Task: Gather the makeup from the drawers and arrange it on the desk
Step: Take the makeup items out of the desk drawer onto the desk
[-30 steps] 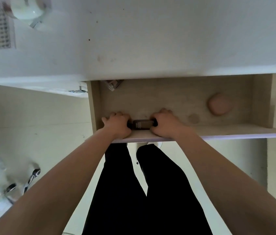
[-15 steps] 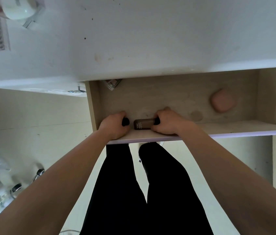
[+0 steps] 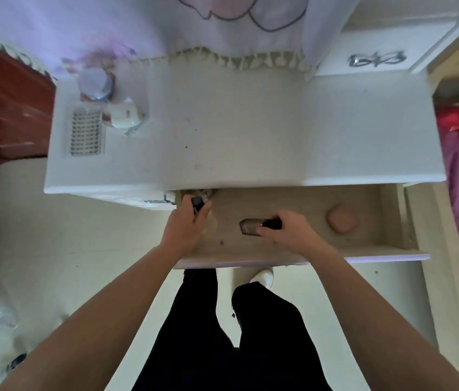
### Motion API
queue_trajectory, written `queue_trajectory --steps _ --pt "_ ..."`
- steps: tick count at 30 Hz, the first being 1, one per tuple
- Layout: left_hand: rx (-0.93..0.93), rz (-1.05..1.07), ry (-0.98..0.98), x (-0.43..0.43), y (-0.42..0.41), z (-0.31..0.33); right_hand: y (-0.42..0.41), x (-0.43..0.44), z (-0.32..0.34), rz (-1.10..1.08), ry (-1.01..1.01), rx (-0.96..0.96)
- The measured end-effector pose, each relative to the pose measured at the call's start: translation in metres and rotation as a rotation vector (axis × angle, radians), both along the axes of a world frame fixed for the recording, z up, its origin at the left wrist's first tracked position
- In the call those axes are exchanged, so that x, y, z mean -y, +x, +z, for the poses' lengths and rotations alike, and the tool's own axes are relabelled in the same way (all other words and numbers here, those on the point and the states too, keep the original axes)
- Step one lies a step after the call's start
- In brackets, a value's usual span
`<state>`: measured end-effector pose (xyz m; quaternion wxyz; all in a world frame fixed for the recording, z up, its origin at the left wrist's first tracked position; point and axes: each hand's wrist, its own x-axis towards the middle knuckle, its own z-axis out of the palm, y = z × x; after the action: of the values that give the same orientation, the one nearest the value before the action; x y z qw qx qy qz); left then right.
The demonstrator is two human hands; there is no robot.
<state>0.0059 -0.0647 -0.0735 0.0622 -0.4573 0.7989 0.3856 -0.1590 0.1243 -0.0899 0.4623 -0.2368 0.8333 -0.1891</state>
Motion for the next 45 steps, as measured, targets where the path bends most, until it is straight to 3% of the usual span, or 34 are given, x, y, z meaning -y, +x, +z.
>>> queue_trajectory --steps 4,10,16,25,33,45 --pt "-0.153 0.009 -0.096 0.028 0.001 0.058 -0.012 0.029 0.059 -0.019 -0.155 -0.066" --pt "-0.299 0.059 -0.416 0.102 0.000 0.122 -0.021 0.102 0.121 -0.071 -0.348 -0.186" --pt "-0.357 0.193 -0.390 0.199 -0.010 0.149 -0.021 0.177 0.142 -0.188 -0.437 -0.278" --pt "-0.381 0.084 -0.165 0.321 -0.050 0.115 -0.022 0.301 0.124 -0.259 -0.310 -0.287" --pt "-0.205 -0.151 -0.200 0.379 -0.087 0.072 -0.020 0.395 0.117 -0.174 -0.254 -0.285" --pt "-0.100 -0.345 -0.190 0.388 -0.074 0.062 -0.019 0.417 0.116 -0.074 -0.115 -0.365"
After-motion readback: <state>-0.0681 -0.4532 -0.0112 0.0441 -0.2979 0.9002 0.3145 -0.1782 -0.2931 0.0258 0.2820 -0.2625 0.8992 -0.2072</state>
